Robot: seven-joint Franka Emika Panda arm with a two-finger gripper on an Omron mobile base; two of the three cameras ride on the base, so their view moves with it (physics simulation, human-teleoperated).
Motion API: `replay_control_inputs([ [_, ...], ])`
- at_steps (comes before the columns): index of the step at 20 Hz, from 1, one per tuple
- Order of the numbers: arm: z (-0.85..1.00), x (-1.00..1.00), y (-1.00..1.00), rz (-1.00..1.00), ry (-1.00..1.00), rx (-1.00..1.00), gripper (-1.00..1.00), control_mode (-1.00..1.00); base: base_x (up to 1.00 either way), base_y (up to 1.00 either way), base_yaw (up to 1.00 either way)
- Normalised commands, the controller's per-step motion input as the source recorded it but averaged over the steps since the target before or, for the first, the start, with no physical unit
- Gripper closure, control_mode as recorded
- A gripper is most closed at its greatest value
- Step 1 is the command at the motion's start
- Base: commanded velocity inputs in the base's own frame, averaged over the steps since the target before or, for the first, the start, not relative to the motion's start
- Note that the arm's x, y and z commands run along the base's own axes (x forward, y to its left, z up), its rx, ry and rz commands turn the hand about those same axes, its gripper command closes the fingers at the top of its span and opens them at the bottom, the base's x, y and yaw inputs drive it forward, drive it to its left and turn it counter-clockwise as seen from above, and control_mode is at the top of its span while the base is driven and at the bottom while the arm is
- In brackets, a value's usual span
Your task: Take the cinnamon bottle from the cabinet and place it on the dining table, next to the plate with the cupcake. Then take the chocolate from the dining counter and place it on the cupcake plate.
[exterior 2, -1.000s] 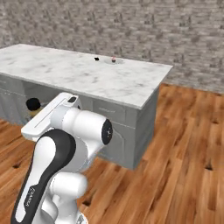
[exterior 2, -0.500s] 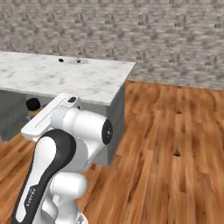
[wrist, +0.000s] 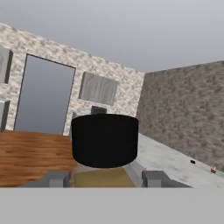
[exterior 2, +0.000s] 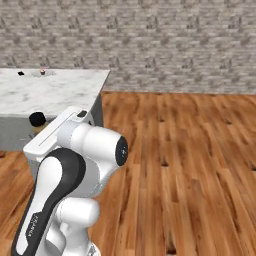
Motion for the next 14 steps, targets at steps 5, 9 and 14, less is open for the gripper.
replay_control_inputs([
  [5,0.0,0.0,0.0,0.0,0.0,0.0,1.0,1.0,0.65,-0.35,0.0],
  [9,0.0,0.0,0.0,0.0,0.0,0.0,1.0,1.0,0.78,-0.34,0.0],
  [14,0.0,0.0,0.0,0.0,0.0,0.0,1.0,1.0,0.83,-0.32,0.0],
])
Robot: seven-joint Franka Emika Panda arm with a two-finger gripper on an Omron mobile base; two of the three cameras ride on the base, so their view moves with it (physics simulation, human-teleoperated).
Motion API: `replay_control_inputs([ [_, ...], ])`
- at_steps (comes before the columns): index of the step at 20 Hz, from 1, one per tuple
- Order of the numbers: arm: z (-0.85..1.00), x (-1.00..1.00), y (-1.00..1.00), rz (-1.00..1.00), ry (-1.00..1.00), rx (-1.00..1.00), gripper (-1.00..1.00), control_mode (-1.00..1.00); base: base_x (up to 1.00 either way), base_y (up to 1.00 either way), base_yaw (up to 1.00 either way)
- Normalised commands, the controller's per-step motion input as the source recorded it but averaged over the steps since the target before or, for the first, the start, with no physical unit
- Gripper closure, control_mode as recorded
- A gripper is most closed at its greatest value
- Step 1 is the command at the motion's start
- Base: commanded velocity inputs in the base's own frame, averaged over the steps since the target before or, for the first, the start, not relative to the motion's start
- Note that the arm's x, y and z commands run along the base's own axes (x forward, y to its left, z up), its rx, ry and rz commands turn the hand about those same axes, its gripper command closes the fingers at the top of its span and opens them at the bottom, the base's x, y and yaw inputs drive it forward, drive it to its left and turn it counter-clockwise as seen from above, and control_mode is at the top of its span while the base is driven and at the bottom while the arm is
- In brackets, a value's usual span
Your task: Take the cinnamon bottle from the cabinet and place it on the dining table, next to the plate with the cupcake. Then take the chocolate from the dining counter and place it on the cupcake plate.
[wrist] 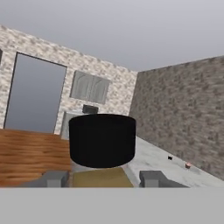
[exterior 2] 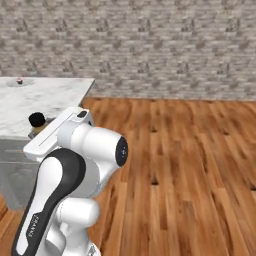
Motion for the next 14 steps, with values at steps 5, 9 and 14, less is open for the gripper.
replay_control_inputs([
  [5,0.0,0.0,0.0,0.0,0.0,0.0,1.0,1.0,0.88,-0.26,0.01],
  [9,0.0,0.0,0.0,0.0,0.0,0.0,1.0,1.0,0.92,-0.24,0.01],
  [14,0.0,0.0,0.0,0.0,0.0,0.0,1.0,1.0,0.94,-0.22,0.02],
])
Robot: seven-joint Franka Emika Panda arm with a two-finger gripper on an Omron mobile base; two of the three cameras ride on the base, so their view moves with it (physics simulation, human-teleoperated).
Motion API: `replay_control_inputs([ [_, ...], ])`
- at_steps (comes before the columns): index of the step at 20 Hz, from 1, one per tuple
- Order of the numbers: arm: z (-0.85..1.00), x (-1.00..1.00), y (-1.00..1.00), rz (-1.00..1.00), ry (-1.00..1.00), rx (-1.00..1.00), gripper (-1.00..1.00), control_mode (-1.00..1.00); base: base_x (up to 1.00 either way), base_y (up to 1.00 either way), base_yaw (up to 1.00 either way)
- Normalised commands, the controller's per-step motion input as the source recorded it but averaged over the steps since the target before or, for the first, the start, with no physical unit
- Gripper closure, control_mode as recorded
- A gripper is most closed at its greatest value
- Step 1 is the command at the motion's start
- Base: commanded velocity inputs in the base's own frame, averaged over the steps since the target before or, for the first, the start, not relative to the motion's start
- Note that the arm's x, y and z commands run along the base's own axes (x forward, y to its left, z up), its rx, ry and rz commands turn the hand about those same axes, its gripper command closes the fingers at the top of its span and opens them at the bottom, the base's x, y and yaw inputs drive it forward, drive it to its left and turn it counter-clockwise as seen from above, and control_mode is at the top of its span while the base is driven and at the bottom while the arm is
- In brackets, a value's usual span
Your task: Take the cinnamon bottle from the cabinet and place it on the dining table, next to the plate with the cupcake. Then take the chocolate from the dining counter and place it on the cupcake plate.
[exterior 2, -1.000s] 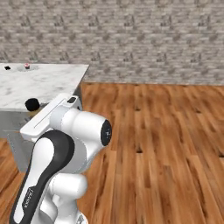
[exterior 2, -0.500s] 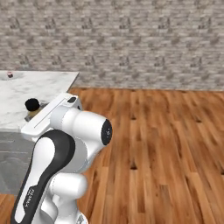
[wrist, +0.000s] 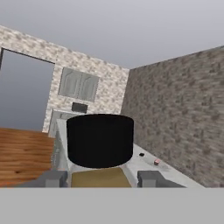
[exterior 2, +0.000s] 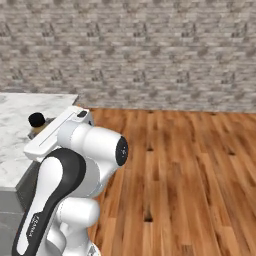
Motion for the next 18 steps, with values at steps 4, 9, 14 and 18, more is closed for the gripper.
replay_control_inputs([
  [4,0.0,0.0,0.0,0.0,0.0,0.0,1.0,1.0,0.94,-0.17,0.04],
  [9,0.0,0.0,0.0,0.0,0.0,0.0,1.0,1.0,0.93,-0.14,0.05],
  [14,0.0,0.0,0.0,0.0,0.0,0.0,1.0,1.0,0.93,-0.15,0.03],
  [18,0.0,0.0,0.0,0.0,0.0,0.0,1.0,1.0,0.93,-0.16,0.03],
])
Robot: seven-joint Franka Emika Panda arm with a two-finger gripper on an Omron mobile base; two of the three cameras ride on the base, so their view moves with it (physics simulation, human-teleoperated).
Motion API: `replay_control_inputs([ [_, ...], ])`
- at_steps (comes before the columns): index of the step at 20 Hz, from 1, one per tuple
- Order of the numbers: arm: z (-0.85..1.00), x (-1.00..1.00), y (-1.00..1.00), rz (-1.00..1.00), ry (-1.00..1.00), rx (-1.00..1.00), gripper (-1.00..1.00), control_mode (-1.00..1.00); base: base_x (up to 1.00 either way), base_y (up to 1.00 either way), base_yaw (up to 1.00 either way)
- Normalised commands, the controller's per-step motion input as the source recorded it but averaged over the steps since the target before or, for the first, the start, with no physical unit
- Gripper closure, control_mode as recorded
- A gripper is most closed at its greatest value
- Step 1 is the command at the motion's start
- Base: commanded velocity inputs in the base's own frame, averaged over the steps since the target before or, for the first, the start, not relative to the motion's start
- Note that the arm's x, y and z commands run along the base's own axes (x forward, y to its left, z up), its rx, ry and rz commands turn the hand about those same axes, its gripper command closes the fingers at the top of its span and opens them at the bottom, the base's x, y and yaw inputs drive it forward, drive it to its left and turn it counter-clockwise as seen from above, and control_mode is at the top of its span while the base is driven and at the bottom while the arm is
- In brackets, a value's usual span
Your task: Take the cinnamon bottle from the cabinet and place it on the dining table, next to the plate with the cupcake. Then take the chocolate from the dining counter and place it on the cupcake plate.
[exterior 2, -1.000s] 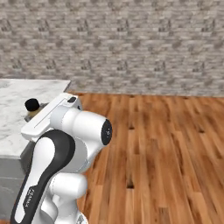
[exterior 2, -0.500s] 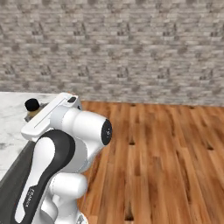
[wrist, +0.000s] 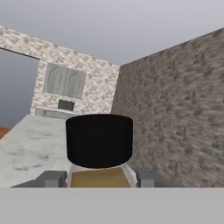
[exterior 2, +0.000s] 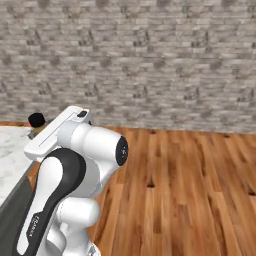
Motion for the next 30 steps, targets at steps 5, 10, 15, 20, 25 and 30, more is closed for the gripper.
replay_control_inputs([
  [5,0.0,0.0,0.0,0.0,0.0,0.0,1.0,1.0,0.94,-0.17,0.03],
  [10,0.0,0.0,0.0,0.0,0.0,0.0,1.0,1.0,0.92,-0.15,0.05],
  [15,0.0,0.0,0.0,0.0,0.0,0.0,1.0,1.0,0.9,-0.1,0.12],
  [20,0.0,0.0,0.0,0.0,0.0,0.0,1.0,1.0,0.87,-0.09,0.19],
  [25,0.0,0.0,0.0,0.0,0.0,0.0,1.0,1.0,0.82,-0.11,0.3],
  [30,0.0,0.0,0.0,0.0,0.0,0.0,1.0,1.0,0.75,-0.11,0.41],
])
